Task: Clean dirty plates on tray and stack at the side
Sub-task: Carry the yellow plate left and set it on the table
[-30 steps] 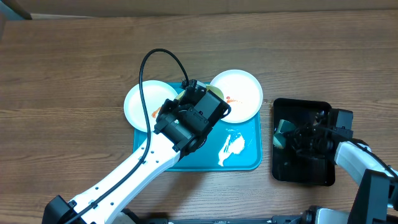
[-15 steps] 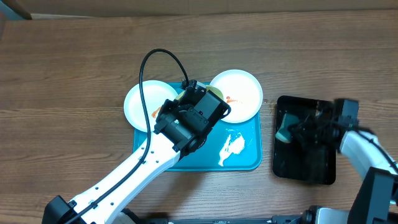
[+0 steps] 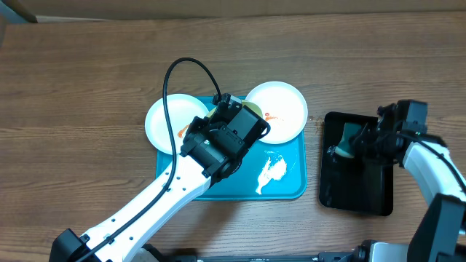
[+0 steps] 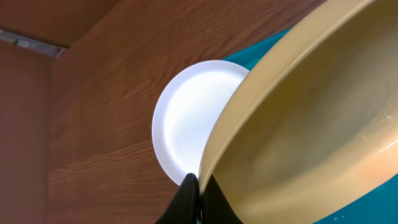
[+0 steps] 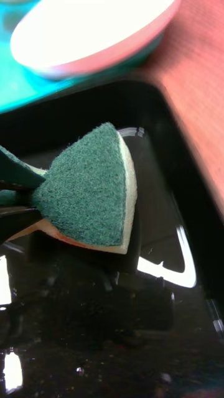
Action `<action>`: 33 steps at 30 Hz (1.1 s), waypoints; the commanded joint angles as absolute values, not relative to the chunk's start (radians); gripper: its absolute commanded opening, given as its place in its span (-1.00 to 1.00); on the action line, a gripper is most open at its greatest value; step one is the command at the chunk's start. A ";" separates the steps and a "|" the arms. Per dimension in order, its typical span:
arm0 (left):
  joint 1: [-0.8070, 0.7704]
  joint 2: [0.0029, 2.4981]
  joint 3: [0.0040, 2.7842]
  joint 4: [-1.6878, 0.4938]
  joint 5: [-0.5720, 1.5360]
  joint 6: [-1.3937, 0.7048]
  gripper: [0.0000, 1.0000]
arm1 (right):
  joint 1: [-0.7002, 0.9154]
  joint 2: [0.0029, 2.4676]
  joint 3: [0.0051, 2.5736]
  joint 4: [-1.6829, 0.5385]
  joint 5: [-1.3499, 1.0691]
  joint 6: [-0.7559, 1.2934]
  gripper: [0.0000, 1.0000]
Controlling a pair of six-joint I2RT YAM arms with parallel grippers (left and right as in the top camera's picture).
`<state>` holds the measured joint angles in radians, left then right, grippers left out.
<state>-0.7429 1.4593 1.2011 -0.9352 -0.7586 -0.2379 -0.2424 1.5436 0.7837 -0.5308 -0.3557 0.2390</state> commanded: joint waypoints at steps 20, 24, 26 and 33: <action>-0.746 1.438 1.221 -0.937 -0.758 -0.308 -0.92 | -0.246 1.610 0.818 -0.598 -0.446 0.210 -0.93; -0.744 1.438 1.221 -0.938 -0.734 -0.342 -0.92 | -0.246 1.610 0.906 -0.706 -0.421 0.204 -0.92; -0.739 1.437 1.221 -0.939 -0.720 -0.350 -0.92 | -0.246 1.610 0.928 -0.742 -0.403 0.188 -0.92; -0.662 1.418 1.229 -0.945 -0.635 -0.399 -0.92 | -0.246 1.610 0.938 -0.794 -0.352 0.181 -0.93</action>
